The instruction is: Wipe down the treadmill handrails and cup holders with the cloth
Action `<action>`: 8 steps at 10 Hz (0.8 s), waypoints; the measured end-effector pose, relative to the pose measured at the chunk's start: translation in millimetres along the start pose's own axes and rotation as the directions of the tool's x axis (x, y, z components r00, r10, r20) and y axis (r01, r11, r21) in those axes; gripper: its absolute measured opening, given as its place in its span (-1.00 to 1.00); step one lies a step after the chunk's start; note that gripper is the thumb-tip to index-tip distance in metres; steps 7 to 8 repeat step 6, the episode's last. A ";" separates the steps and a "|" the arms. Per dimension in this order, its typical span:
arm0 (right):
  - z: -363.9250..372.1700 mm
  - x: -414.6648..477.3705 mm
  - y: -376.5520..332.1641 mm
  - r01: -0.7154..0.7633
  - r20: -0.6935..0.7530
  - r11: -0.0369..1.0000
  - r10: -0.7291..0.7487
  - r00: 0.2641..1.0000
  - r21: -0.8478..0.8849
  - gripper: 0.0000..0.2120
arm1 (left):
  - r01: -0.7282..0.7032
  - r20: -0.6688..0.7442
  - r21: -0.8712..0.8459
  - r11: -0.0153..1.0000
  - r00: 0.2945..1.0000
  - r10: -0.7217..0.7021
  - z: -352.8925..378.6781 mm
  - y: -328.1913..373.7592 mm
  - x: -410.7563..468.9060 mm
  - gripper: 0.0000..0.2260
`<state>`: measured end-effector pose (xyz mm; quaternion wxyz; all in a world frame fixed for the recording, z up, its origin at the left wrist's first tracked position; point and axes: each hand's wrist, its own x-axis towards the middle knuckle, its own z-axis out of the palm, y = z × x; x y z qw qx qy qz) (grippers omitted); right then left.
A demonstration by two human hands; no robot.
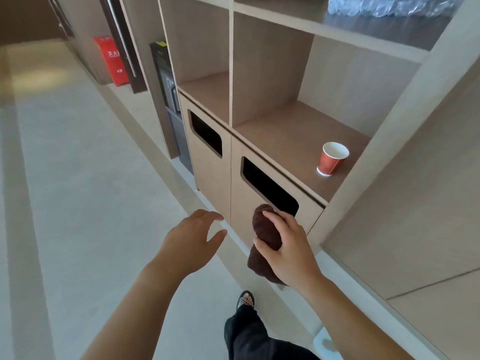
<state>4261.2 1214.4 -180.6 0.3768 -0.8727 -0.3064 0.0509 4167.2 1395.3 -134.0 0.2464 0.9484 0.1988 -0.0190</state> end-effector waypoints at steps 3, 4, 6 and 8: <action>-8.3 169.2 31.2 -0.056 -0.173 0.997 0.064 0.983 0.049 -0.50 | -0.078 0.023 0.030 0.997 0.997 0.077 -42.1 -2.7 162.1 -0.67; -19.3 229.5 41.4 -0.071 -0.241 0.997 0.078 0.967 0.036 -0.50 | -0.125 0.022 0.031 0.992 0.992 0.124 -52.7 2.8 216.9 -0.67; -43.3 331.1 53.6 -0.121 -0.293 0.989 0.090 0.952 -0.090 -0.41 | -0.181 0.026 0.047 0.982 0.983 0.180 -69.3 6.2 293.9 -0.67; -43.3 331.1 53.6 -0.121 -0.293 0.989 0.090 0.952 -0.090 -0.41 | -0.181 0.026 0.047 0.982 0.983 0.180 -69.3 6.2 293.9 -0.67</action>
